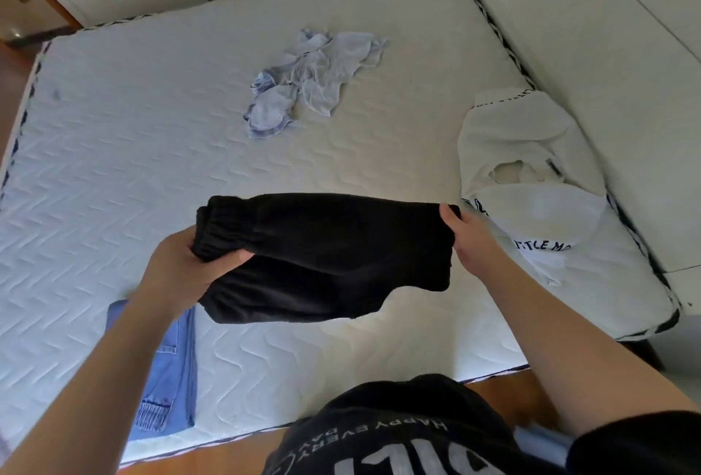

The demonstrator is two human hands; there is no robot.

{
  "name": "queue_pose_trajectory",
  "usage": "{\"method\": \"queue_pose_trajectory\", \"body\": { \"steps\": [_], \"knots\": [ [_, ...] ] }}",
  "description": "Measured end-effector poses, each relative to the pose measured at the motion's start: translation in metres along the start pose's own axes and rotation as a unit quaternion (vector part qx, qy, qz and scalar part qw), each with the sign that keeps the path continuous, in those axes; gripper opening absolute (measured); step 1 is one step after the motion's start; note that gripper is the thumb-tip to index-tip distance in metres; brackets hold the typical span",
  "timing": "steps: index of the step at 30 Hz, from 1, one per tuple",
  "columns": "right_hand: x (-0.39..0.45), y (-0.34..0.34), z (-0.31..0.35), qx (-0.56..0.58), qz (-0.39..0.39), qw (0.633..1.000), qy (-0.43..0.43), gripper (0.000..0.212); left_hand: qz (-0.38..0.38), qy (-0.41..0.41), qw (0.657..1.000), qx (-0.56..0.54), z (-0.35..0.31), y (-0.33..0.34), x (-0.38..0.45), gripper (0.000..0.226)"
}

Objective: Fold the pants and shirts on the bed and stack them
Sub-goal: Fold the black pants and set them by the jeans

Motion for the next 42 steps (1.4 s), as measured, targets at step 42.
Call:
{"method": "queue_pose_trajectory", "body": {
  "steps": [42],
  "knots": [
    [0.145, 0.304, -0.099, -0.440, -0.001, 0.898, 0.006, 0.038, 0.000, -0.338, 0.940, -0.056, 0.446, 0.062, -0.169, 0.051]
  ]
}}
Point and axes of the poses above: each hand's wrist, its own x-axis towards the middle knuckle, its own y-axis out of the palm, z = x × y, the point moved 6 cm from there along x, towards the middle knuckle, and after that the axes turned 15 degrees about y, right-handed, at the moved point
